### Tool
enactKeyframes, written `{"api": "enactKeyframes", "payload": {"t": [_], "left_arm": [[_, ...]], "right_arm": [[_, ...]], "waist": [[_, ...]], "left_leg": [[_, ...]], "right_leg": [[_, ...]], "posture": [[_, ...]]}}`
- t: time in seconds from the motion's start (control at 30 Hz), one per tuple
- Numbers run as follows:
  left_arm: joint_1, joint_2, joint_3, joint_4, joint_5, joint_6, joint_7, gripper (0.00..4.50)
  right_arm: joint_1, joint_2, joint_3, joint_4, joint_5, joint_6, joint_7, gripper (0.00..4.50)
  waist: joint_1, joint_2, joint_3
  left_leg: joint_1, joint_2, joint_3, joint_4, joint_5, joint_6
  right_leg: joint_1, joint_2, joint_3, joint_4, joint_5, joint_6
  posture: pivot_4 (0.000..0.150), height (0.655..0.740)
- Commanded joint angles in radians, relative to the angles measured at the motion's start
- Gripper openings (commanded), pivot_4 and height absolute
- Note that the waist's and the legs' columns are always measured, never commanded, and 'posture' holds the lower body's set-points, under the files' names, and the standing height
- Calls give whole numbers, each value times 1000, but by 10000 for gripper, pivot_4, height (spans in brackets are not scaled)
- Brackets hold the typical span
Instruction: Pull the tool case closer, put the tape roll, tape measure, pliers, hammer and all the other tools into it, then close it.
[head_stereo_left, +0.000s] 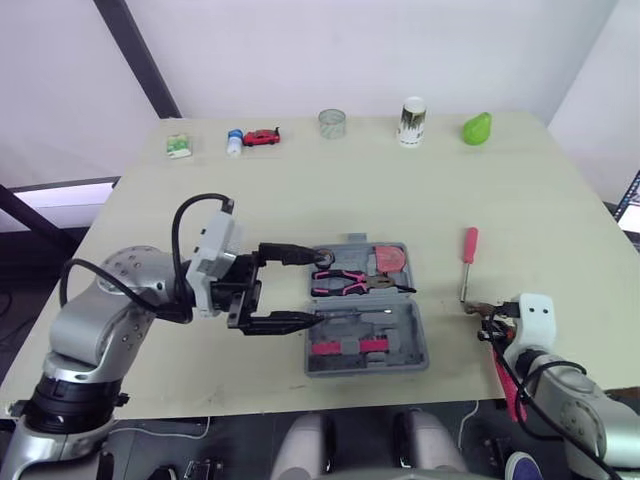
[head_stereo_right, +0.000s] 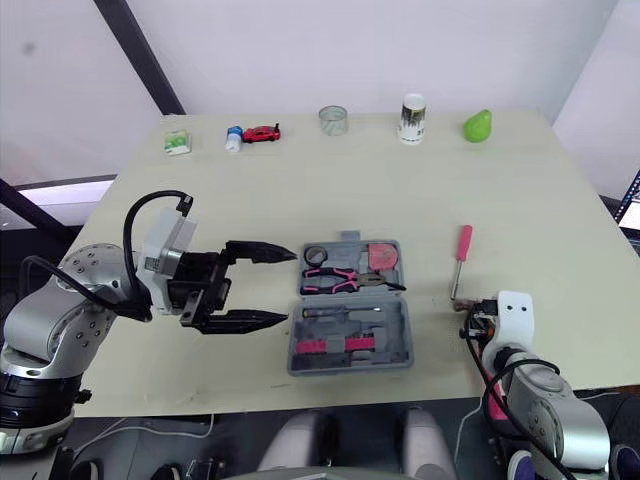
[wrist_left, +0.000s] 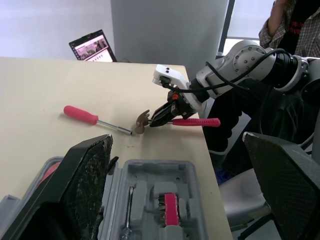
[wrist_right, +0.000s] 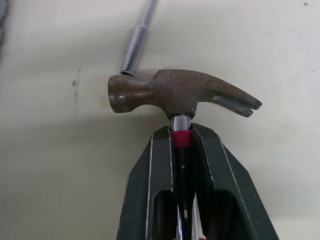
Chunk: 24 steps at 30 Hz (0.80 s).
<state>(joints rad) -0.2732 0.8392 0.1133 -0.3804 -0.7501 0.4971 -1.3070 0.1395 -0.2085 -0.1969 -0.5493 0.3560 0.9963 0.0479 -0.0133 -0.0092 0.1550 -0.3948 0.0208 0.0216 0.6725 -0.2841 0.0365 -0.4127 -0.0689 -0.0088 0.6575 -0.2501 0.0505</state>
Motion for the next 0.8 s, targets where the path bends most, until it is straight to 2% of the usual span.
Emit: {"api": "enactKeyframes", "payload": {"t": [0.03, 0.37, 0.8], "left_arm": [[-32, 8, -6, -16, -10, -2, -12, 45000], [-68, 2, -32, -1, -1, -5, -5, 45000], [-54, 3, -20, -21, -13, -4, 25, 45000]], "right_arm": [[-37, 6, 8, 3, -34, -62, -17, 453], [-153, -2, 18, 188, -90, -161, -1, 453], [-182, 17, -61, 261, -131, -247, -64, 453]], "waist": [[0, 0, 0], [-1, 0, 0], [-1, 0, 0]], "left_leg": [[0, 0, 0, 0, 0, 0], [0, -1, 0, 0, 0, 0], [0, -1, 0, 0, 0, 0]], "right_leg": [[0, 0, 0, 0, 0, 0], [0, 1, 0, 0, 0, 0], [0, 1, 0, 1, 0, 0]], "posture": [[1500, 7400], [1500, 7400], [1500, 7400]]}}
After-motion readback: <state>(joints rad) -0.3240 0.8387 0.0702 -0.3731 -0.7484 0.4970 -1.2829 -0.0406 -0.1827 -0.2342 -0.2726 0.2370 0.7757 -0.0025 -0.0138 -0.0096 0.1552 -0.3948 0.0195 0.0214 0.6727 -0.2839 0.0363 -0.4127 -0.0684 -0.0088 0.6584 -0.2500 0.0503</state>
